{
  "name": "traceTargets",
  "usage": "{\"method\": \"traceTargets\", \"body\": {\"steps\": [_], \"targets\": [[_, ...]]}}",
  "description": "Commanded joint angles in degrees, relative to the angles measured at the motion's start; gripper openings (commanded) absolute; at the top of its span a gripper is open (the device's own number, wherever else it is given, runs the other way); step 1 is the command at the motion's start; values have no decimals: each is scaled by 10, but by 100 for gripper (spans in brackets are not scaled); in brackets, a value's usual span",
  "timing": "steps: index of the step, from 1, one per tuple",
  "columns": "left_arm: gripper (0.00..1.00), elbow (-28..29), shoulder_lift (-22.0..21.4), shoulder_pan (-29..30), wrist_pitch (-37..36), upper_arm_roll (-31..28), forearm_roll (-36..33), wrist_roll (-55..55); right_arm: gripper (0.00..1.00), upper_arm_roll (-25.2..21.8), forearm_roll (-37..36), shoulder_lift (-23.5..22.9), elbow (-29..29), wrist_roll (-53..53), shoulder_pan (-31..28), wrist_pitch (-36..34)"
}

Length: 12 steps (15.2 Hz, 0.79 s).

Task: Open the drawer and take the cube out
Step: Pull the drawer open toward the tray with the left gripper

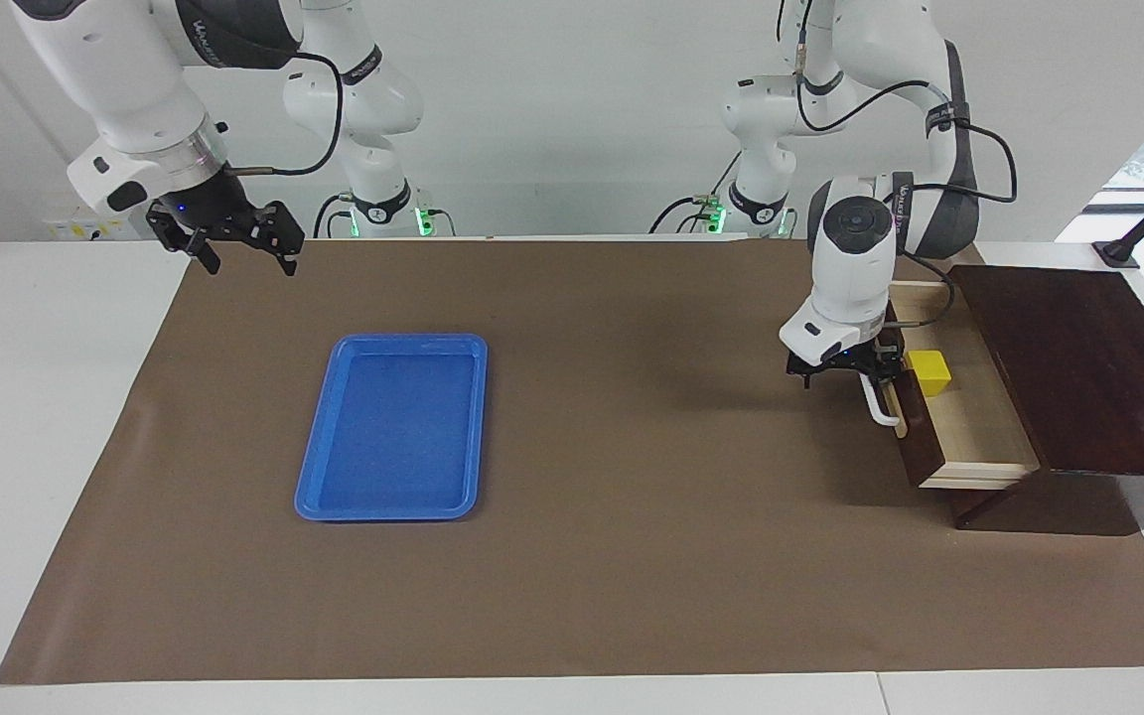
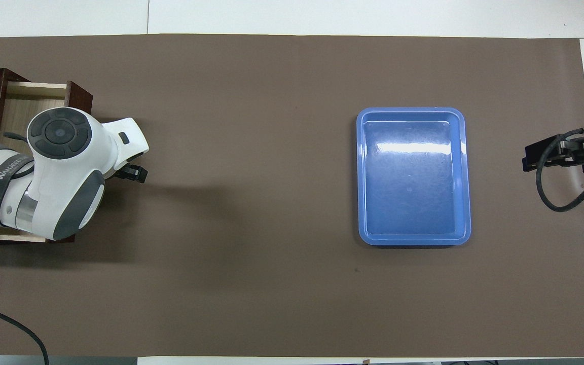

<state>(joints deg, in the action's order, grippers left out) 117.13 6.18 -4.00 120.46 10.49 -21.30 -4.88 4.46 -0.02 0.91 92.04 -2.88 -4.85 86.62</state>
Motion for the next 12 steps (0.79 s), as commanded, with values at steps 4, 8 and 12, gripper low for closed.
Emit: {"method": "traceTargets", "body": {"steps": [4,8,12], "targets": [[100,-17,-1,-17,-23,-2,-2,-12,100,-1,2,7,9,5,-4,11],[100,-37,0,-18,-42,-2,-1,-9,100,-1,2,7,8,6,-10,11],[100,-74,0,-17,-73,-1,3,-5,100,-1,2,6,8,9,-10,11]]}}
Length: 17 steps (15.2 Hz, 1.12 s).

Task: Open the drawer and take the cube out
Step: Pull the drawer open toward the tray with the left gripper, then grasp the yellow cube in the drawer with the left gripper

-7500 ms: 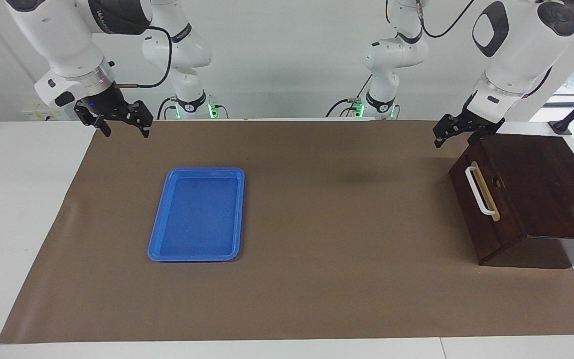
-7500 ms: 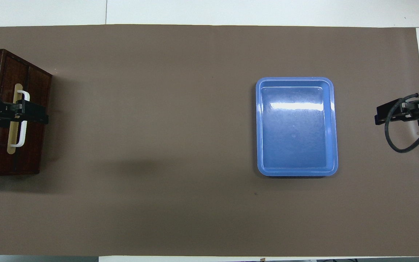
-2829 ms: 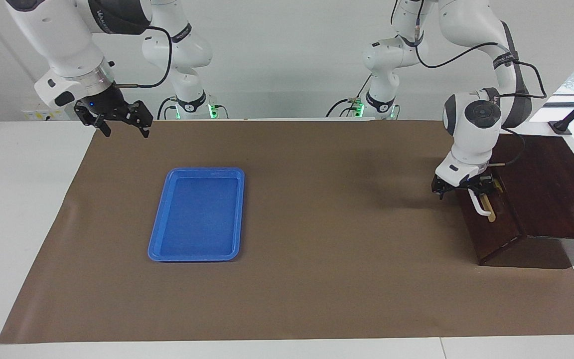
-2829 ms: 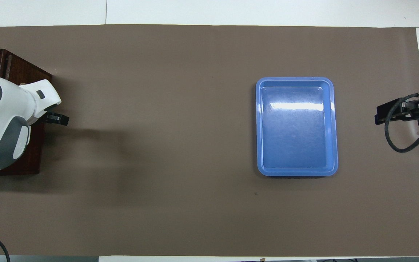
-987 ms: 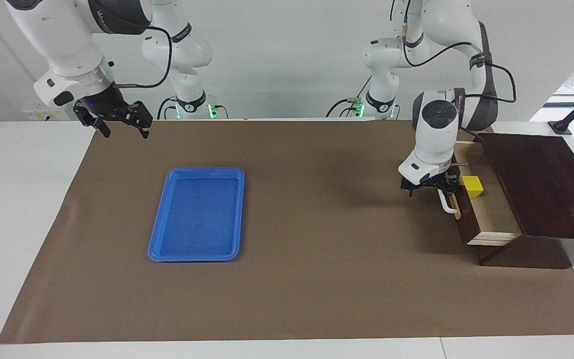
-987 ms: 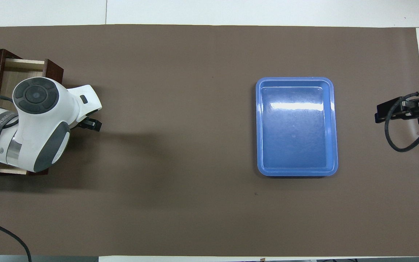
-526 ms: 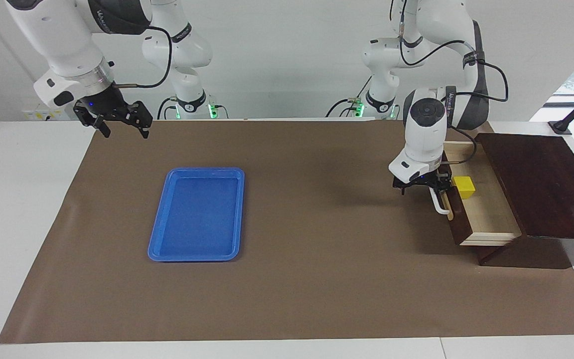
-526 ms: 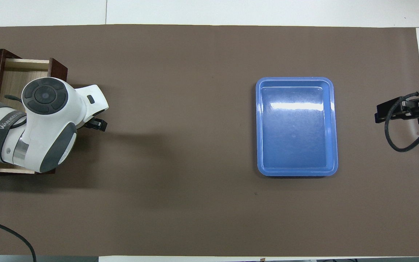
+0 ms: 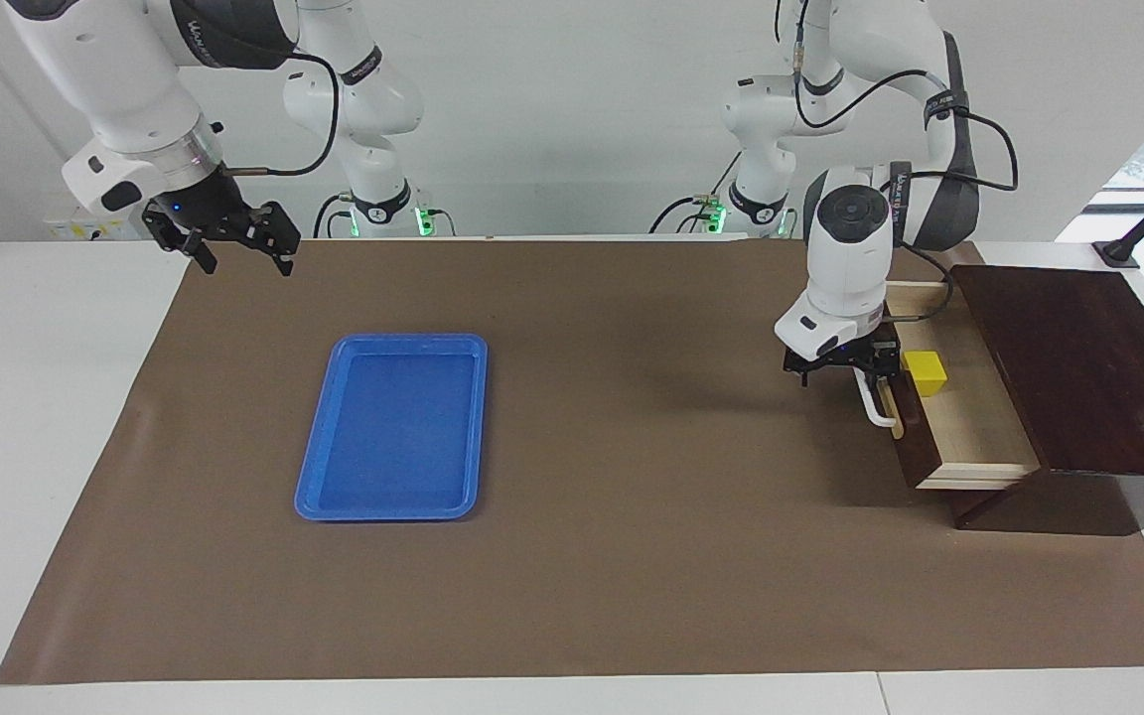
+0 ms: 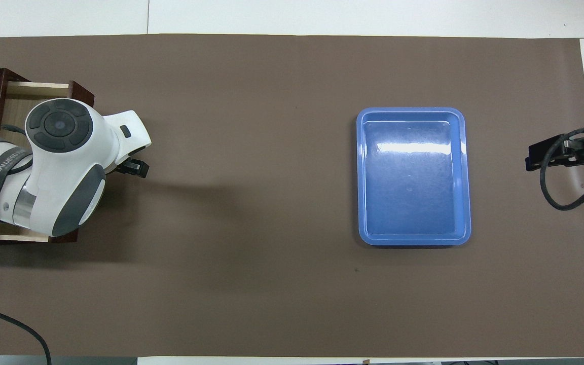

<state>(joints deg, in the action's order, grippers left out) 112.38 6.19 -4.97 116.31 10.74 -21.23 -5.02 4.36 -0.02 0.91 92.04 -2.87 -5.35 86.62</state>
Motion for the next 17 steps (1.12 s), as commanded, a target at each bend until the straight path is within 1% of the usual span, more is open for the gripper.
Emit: {"method": "traceTargets", "body": {"steps": [1,4,7,8,11,14,15,17], "targets": [[100,-40,-2,-7,-42,-4,17,-3,100,0,2,6,8,9,-6,11],[100,-83,-11,1,-76,-8,61,-4,100,0,2,6,7,9,-6,11],[100,-104,-25,38,-92,-12,112,-12,100,0,2,6,8,15,-6,11],[100,-104,-32,57,-92,-12,124,-19,100,0,2,6,7,15,-6,10],[100,-96,-41,103,-96,-12,127,-88,100,-1,2,6,7,16,-5,11],[100,-90,-44,132,-82,-12,128,-173,100,-1,2,6,7,35,-10,9],[100,-88,-44,145,-69,-12,128,-202,100,0,2,6,7,37,-17,8],[100,-57,-50,160,-28,-12,129,-264,100,0,3,6,6,40,-19,11]]}}
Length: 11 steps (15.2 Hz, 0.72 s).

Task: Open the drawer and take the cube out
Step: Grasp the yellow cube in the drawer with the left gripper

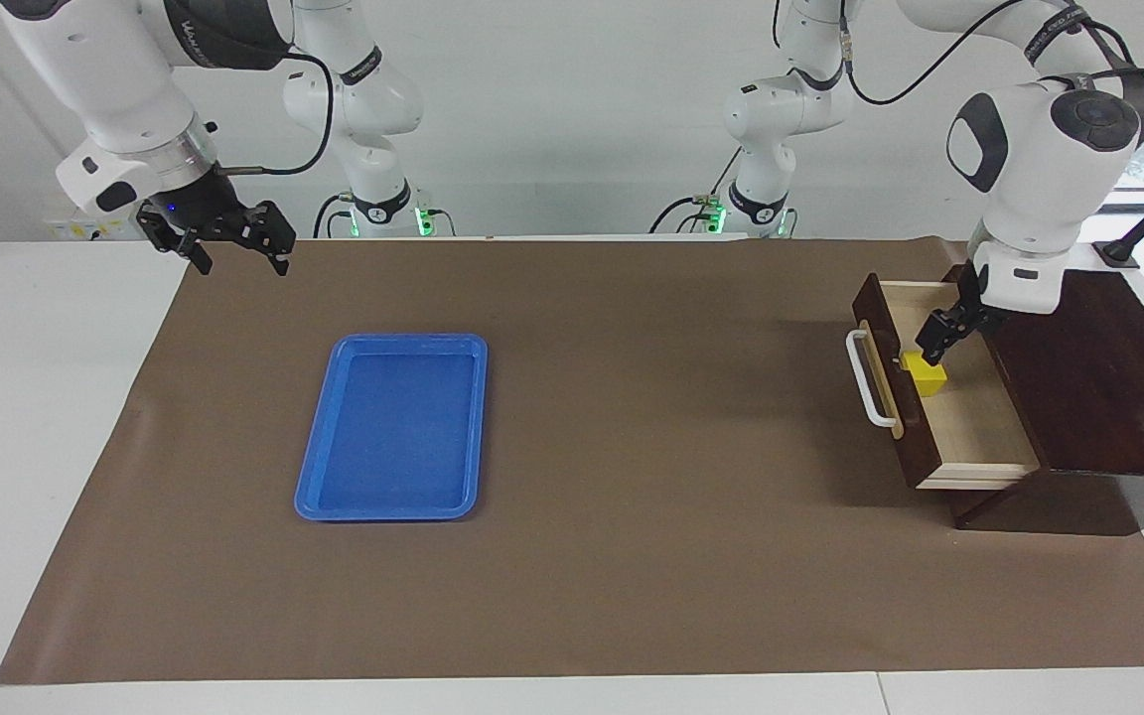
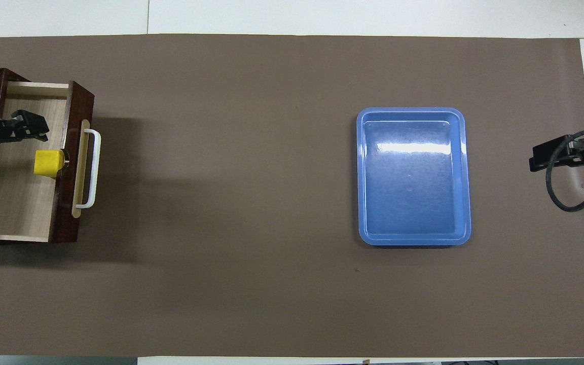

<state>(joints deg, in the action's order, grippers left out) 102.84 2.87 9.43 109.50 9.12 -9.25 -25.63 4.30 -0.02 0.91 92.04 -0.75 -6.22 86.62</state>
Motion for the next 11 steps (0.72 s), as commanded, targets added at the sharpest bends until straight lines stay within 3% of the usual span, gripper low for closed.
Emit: {"method": "traceTargets", "body": {"steps": [1,6,11], "targets": [[100,47,-15,16,59,5,12,-118,100,1,4,6,7,18,-10,11],[100,51,-1,16,56,5,19,-384,100,0,2,6,7,19,-10,11],[100,51,6,33,13,5,63,-463,100,0,2,6,8,18,-9,12]]}}
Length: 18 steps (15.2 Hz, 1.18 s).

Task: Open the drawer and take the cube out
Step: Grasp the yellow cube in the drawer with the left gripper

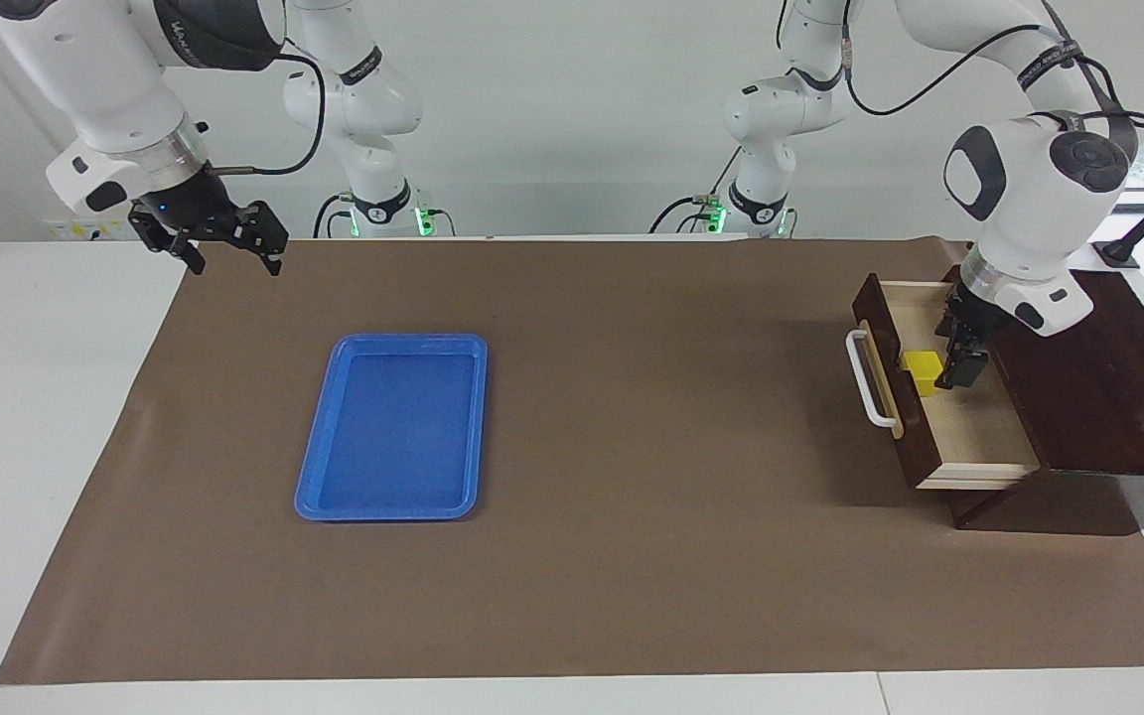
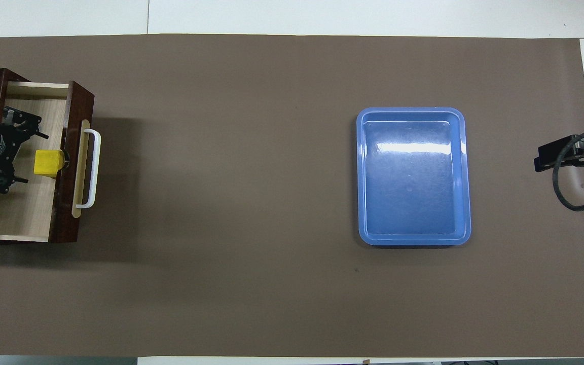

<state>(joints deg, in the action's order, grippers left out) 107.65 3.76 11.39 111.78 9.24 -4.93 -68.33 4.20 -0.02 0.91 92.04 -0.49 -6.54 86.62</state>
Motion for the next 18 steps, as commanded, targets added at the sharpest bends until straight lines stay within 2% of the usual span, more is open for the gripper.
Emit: {"method": "traceTargets", "body": {"steps": [1,5,9,13,18], "targets": [[100,3,-3,14,-8,3,19,-56,100,1,3,6,9,13,-6,12],[100,11,-1,14,19,3,19,-130,100,3,3,21,42,-33,1,35],[100,18,3,14,30,3,19,-145,100,10,27,33,89,-179,36,50],[100,32,3,11,35,3,19,-145,100,10,94,-1,94,-335,65,56],[100,46,2,11,51,3,19,-149,100,10,165,-47,95,-526,115,108]]}}
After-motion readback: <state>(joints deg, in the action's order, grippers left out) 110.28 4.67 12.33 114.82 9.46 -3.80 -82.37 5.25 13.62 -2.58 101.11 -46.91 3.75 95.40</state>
